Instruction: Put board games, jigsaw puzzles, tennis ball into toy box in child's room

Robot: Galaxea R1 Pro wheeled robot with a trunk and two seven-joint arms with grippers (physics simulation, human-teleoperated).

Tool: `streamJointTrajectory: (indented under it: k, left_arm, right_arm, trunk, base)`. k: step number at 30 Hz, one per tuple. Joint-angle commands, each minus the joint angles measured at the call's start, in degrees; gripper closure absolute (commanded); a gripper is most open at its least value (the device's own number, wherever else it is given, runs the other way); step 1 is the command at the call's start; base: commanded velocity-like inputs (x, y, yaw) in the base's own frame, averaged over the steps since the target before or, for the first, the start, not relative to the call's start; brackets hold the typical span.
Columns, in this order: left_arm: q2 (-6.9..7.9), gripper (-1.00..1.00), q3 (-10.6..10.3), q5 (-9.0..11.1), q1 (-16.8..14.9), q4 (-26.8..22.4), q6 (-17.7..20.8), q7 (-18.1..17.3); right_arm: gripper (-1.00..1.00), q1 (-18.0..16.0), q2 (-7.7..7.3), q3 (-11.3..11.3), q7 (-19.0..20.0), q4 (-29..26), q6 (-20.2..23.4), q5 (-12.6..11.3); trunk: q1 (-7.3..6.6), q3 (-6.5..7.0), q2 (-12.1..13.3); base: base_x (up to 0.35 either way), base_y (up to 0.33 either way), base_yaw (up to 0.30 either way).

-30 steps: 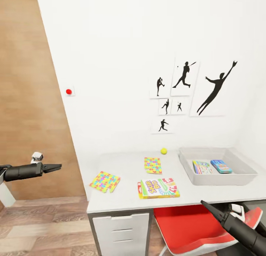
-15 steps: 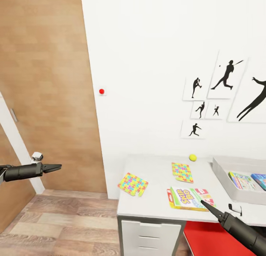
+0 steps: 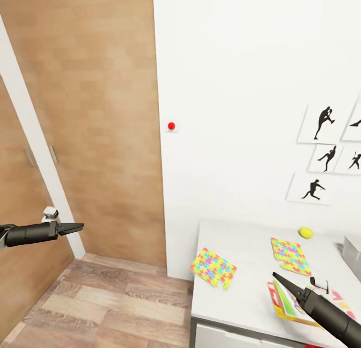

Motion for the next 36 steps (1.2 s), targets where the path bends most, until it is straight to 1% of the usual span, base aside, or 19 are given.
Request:
streamJointTrajectory:
  k: [1,5,10,20,32,36]
  left_arm:
    - [0.03,-1.00,-0.4,0.3,0.0,0.0,0.6,-0.2]
    - [0.03,-1.00,-0.4,0.3,0.0,0.0,0.6,-0.2]
    - [0.03,-1.00,-0.4,0.3,0.0,0.0,0.6,-0.2]
    - [-0.01,-1.00,-0.4,0.3,0.0,0.0,0.6,-0.2]
    - [0.03,-1.00,-0.4,0.3,0.0,0.0,0.6,-0.2]
    - [0.03,-1.00,-0.4,0.3,0.0,0.0,0.6,-0.2]
  right_arm:
    - [-1.00,0.0,-0.02,0.0,-0.1,0.0,0.4,-0.4]
    - [-1.00,0.0,-0.02,0.0,0.0,0.0,0.5,-0.4]
    - [-1.00,0.0,-0.02,0.0,0.0,0.0,0.6,-0.4]
    - [-1.00,0.0,-0.02,0.0,0.0,0.1,0.6,-0.4]
    - [-1.00,0.0,-0.02,0.0,-0.2,0.1,0.6,-0.4]
    - [-1.00,0.0,-0.02,0.0,-0.8,0.1,0.6,-0.4]
  trunk:
    - [0.06,-0.09,-0.1]
    - [0.06,-0.09,-0.1]
    - [0.06,-0.09,-0.1]
    - [0.06,-0.09,-0.1]
    - [0.06,-0.09,-0.1]
    - [0.06,-0.09,-0.1]
  base:
    - [0.233,0.095,0.078]
    - [0.207,0.049,0.040]
    - [0.095,0.014,0.010]
    - [0.042,0.099,0.002]
    - [0.012,0.031,0.000]
    - [0.050,0.130,0.000]
